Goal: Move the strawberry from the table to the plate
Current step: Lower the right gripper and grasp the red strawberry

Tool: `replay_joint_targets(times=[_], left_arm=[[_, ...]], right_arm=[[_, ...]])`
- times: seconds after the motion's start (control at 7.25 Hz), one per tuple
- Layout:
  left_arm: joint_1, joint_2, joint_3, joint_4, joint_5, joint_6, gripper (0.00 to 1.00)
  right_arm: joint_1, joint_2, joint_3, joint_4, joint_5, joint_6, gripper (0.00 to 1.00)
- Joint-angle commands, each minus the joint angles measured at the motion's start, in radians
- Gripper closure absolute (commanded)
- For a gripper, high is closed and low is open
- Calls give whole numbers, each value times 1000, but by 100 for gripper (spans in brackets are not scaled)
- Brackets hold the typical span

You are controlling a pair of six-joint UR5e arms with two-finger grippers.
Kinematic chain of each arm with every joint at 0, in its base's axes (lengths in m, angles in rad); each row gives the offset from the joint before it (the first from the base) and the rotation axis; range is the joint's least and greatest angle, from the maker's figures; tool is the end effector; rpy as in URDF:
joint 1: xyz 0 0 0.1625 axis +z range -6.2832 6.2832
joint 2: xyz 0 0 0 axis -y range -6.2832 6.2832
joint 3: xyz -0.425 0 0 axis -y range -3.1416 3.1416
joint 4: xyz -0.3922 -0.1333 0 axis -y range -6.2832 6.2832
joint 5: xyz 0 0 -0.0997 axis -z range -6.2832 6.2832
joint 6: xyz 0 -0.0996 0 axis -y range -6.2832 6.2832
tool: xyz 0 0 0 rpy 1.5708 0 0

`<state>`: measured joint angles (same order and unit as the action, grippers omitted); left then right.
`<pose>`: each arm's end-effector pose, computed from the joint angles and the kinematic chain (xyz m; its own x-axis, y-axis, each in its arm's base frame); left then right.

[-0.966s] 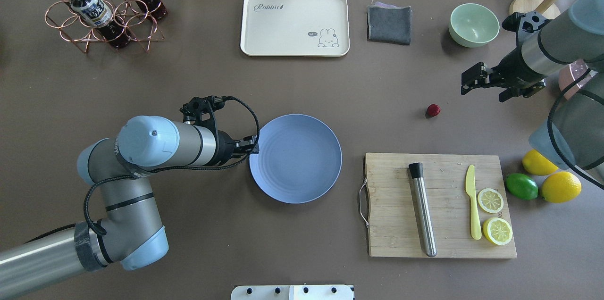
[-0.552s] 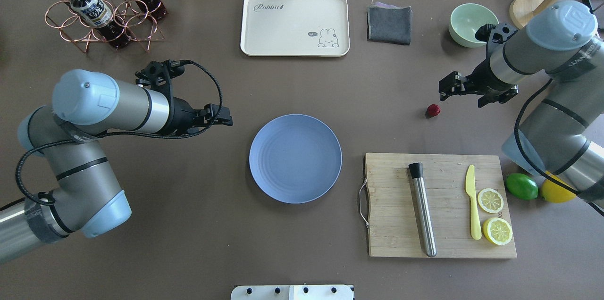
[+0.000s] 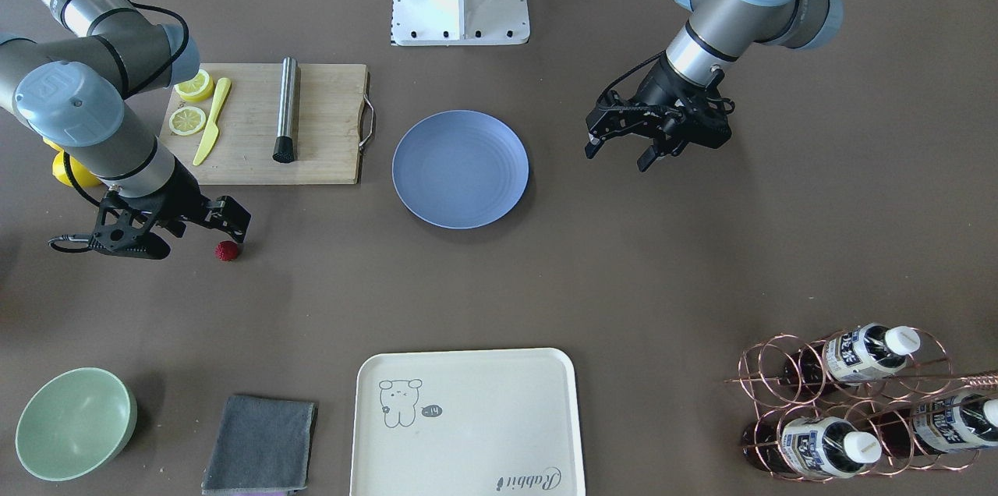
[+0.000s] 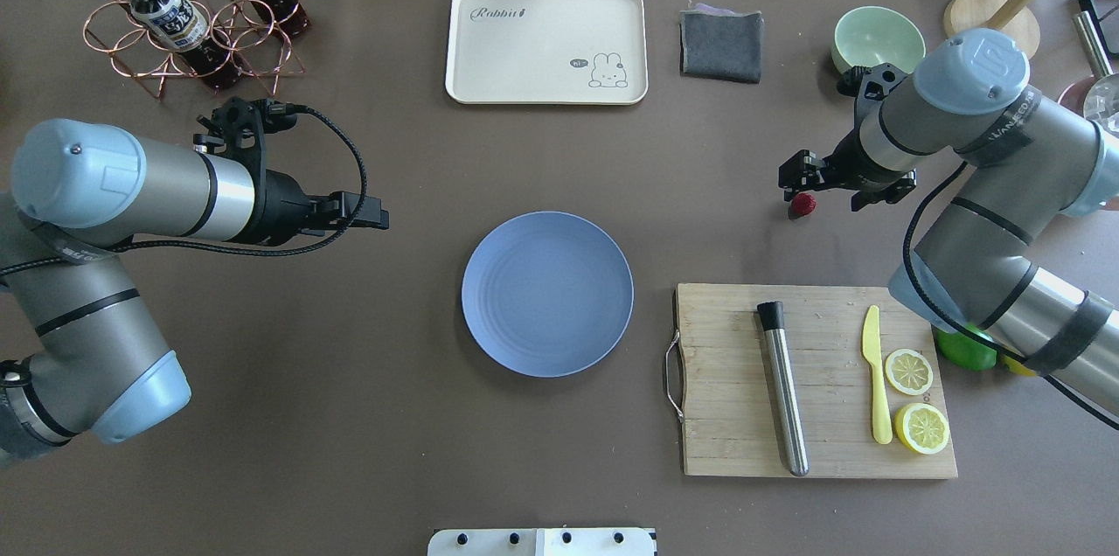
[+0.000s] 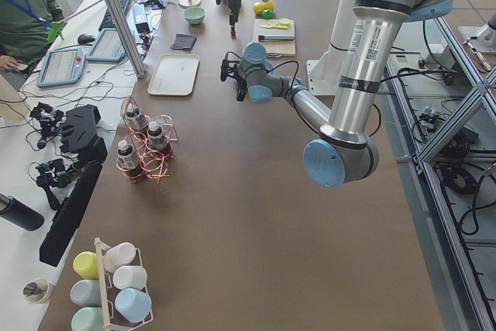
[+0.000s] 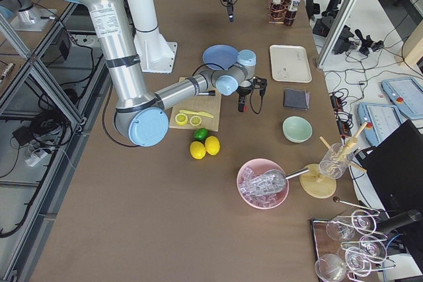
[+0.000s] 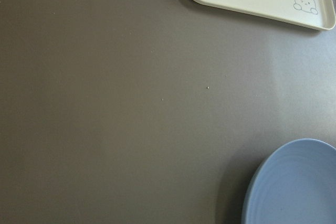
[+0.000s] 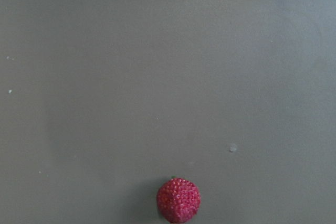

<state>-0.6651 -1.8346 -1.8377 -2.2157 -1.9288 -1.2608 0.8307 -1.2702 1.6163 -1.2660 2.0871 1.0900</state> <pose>0.3906 -0.4314 0.3182 0.3872 0.0594 -0.9201 0.2157 0.9644 0.1531 -0.3604 -0.5194 0.4439 0.6794 0.1475 0.7188 -0.1424 0.9875 -0.0680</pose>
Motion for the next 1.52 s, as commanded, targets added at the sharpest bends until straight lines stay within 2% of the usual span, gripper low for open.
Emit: replay_joint_targets(times=[0.0, 0.41, 0.55, 0.69, 0.83, 1.1, 1.24, 1.38], left_arm=[[-8, 1, 2, 2, -1, 3, 2], [-8, 3, 9, 2, -1, 3, 2], [-8, 5, 8, 1, -1, 3, 2], [-8, 5, 6, 1, -1, 3, 2], [-8, 5, 6, 2, -2, 3, 2], [-27, 3, 3, 2, -41, 3, 2], [-92, 1, 14, 19, -123, 26, 2], [-138, -3, 15, 60, -160, 160, 2]], right_arm=[[-10, 28, -41, 0, -12, -2, 0], [-25, 38, -61, 2, -41, -1, 2], [-31, 43, -62, 0, -61, 4, 26], [-33, 43, -62, -1, -61, 4, 77], [-35, 43, -62, -3, -59, 1, 100], [-16, 60, -55, -13, -42, 8, 100], [2, 80, -52, -16, -10, 8, 100], [11, 89, -33, -19, 20, 21, 100]])
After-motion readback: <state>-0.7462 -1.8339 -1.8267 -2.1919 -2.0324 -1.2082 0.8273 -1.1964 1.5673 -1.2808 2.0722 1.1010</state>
